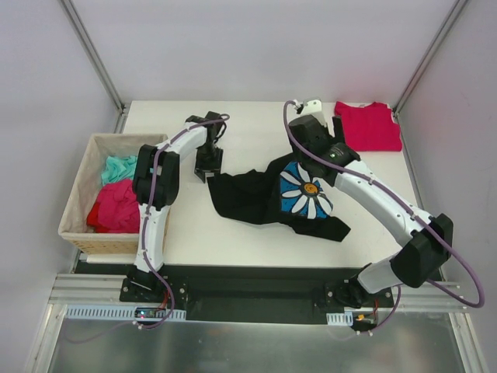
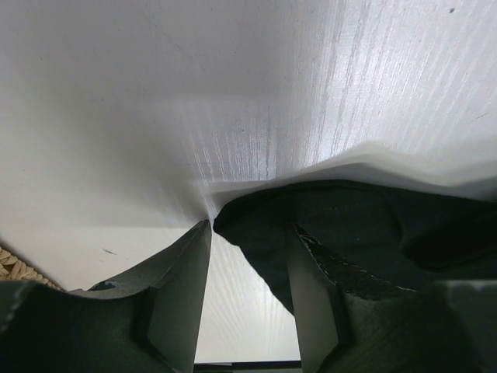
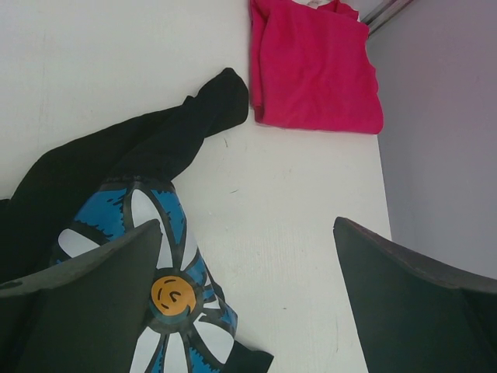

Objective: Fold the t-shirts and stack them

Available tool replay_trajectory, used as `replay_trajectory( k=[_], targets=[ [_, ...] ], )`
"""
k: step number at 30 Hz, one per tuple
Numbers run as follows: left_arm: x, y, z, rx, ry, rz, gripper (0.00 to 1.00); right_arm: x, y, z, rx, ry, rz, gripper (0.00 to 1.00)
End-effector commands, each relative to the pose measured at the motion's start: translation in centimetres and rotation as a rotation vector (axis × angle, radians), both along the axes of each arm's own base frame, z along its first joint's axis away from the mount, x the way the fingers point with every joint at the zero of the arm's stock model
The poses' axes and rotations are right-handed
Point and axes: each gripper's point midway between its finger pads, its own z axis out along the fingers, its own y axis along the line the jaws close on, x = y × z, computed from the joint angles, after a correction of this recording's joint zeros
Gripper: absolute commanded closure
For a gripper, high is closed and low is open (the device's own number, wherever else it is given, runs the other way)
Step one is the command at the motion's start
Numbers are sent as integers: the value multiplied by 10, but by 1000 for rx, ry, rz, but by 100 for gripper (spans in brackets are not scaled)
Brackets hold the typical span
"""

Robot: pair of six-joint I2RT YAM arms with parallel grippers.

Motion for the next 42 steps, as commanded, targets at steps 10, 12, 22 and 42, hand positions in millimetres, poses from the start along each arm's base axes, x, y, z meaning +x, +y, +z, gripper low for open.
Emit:
replay_trajectory(
  k=[10, 12, 22, 42],
  targets=[
    [-6, 8, -16, 31, 91, 14, 59, -9, -7, 28, 50, -86, -5, 3],
    [-9, 11, -19, 38, 103, 20, 60, -9, -6, 27, 51, -85, -2, 3],
    [-13, 19, -27, 54, 131, 38, 100, -9, -6, 29, 52, -90, -3, 2],
    [-16, -2, 304, -237, -601, 50, 100, 7, 21, -53, -28, 106, -1, 3]
  ],
)
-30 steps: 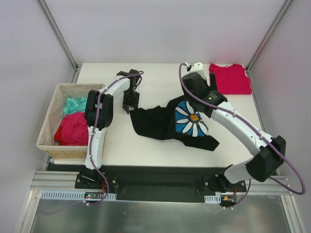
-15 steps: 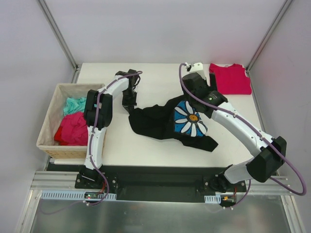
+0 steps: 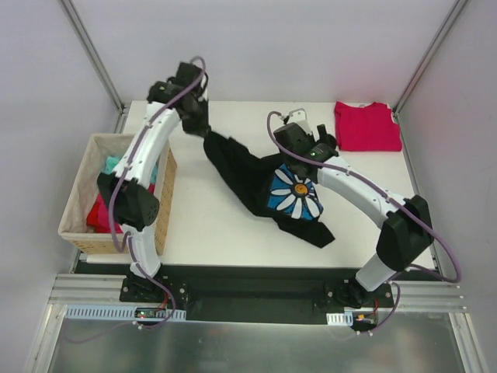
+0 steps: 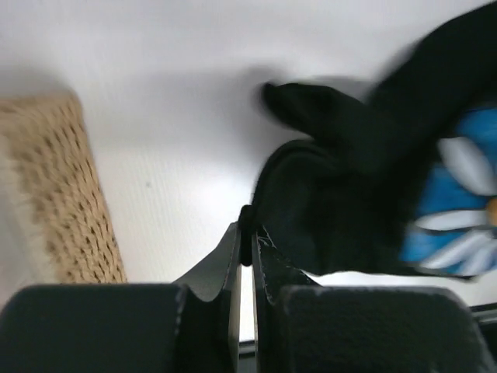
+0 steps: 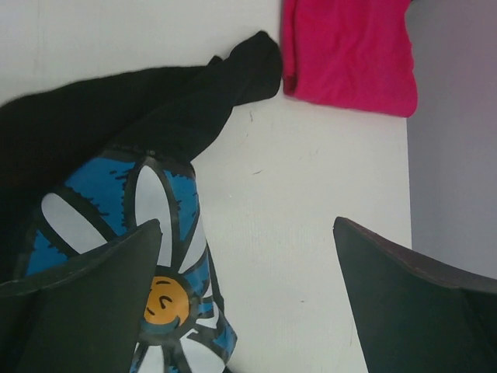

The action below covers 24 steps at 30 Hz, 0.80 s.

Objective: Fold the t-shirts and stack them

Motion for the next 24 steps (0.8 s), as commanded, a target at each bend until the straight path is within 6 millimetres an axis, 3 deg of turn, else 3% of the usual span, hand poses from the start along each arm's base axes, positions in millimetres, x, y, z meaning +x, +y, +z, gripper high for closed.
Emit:
replay_trajectory(
  k=[1, 3, 5, 11, 16, 20, 24],
  targets=[
    [-39, 0, 149, -137, -295, -5, 100, 1, 5, -6, 5, 14, -13, 3],
    [-57, -2, 187, -207, -373, -27, 100, 3, 5, -11, -4, 22, -17, 3],
    [-75, -2, 211, -256, -427, -33, 100, 3, 7, -13, -6, 28, -16, 3],
    [-109, 8, 251, -315, -541, -35, 100, 8, 9, -13, -6, 34, -23, 3],
    [-101, 14, 244, -265, -541, -16, 98, 2, 26, -1, 57, 27, 42, 3],
    [-79, 8, 221, -233, -481, -14, 99, -12, 65, -4, 74, 59, 172, 3],
    [-62, 12, 212, -186, -486, 7, 99, -40, 110, -14, 32, 126, 304, 2]
  ],
)
